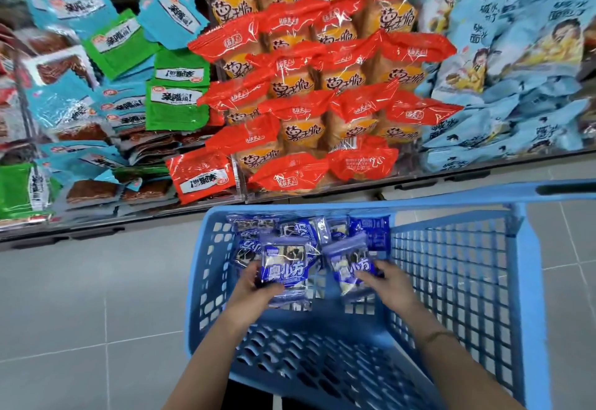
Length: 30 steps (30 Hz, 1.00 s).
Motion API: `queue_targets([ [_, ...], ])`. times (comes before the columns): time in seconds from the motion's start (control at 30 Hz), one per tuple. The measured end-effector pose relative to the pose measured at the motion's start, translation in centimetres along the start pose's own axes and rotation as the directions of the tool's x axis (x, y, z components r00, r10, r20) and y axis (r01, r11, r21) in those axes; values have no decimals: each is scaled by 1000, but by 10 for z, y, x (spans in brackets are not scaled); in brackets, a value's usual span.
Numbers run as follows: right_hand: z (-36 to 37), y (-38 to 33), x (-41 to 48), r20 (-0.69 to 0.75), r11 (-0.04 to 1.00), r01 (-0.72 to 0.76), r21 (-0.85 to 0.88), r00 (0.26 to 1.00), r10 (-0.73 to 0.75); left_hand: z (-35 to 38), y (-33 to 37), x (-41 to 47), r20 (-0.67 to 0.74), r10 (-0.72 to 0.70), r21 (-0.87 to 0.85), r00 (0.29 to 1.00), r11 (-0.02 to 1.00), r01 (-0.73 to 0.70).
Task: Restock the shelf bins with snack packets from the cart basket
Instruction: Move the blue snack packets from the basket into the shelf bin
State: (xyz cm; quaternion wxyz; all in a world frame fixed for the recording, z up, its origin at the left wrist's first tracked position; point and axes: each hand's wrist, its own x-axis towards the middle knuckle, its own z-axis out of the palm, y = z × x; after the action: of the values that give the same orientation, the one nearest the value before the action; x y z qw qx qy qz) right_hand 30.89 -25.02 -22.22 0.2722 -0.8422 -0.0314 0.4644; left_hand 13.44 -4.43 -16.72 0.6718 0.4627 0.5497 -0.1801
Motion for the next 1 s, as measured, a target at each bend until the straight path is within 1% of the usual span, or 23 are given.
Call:
queue_targets([
  [0.03,2,-1,-10,10,980,-75,186,997,75,4,0,0,-11,-13,11,1000,1000,13],
  [0.07,4,-3,-20,41,936,-149,317,989,144,8,-1,-1,-26,-26,18,999,999,26],
  [0.1,7,-6,-30,78,895,-208,395,978,193,12,-1,-3,-39,-35,27,999,999,37],
  [0.13,10,-9,-37,109,872,-225,435,974,198,16,-2,-3,-47,-43,31,998,999,45],
  [0.17,13,-13,-42,139,869,-216,444,975,171,20,-2,-4,-55,-44,29,998,999,45],
  [0.23,22,-23,-48,192,881,-197,431,974,124,26,-2,-5,-63,-45,-27,997,999,44],
  [0.33,38,-44,-56,154,932,-51,358,988,-5,38,-1,-10,-24,-35,-168,999,985,31],
  [0.37,43,-48,-58,137,945,9,328,989,-57,42,0,-13,-2,-17,-183,1000,983,17],
  [0.43,51,-54,-60,126,950,113,290,980,-155,44,-3,-18,20,44,-115,999,993,-41],
  [0.47,53,-55,-59,138,956,132,264,975,-173,43,-4,-18,12,64,-86,998,994,-62],
  [0.53,54,-52,-51,173,972,87,217,977,-126,37,-5,-19,-13,65,-66,998,996,-66],
  [0.6,47,-47,-34,144,971,2,239,989,-37,28,-4,-19,-55,51,-91,997,994,-56],
  [0.63,42,-43,-22,91,979,-16,205,996,-2,22,-4,-18,-78,61,-116,995,991,-70],
  [0.67,37,-37,-9,26,996,-20,84,999,18,17,-4,-17,-92,68,-144,993,986,-81],
  [0.7,32,-30,5,-34,995,-20,-103,999,16,13,-4,-17,-111,68,-165,991,982,-86],
  [0.73,27,-24,17,-84,959,-17,-283,996,-7,7,-8,-15,-121,65,-184,991,979,-87],
  [0.77,21,-19,30,-114,911,-14,-413,993,-36,3,-9,-14,-134,63,-197,989,976,-89],
  [0.8,15,-15,42,-124,864,-16,-504,991,-54,-2,-12,-12,-145,56,-213,988,973,-87],
  [0.9,3,-12,73,-84,702,-15,-712,994,-64,-8,-16,-7,-186,53,-259,981,961,-101],
  [0.93,2,-12,81,-82,668,-10,-744,994,-77,-9,-17,-7,-180,58,-275,982,955,-107],
  [1.0,3,-12,91,-117,635,-17,-772,986,-116,-8,-20,-5,-171,68,-311,983,943,-119],
])
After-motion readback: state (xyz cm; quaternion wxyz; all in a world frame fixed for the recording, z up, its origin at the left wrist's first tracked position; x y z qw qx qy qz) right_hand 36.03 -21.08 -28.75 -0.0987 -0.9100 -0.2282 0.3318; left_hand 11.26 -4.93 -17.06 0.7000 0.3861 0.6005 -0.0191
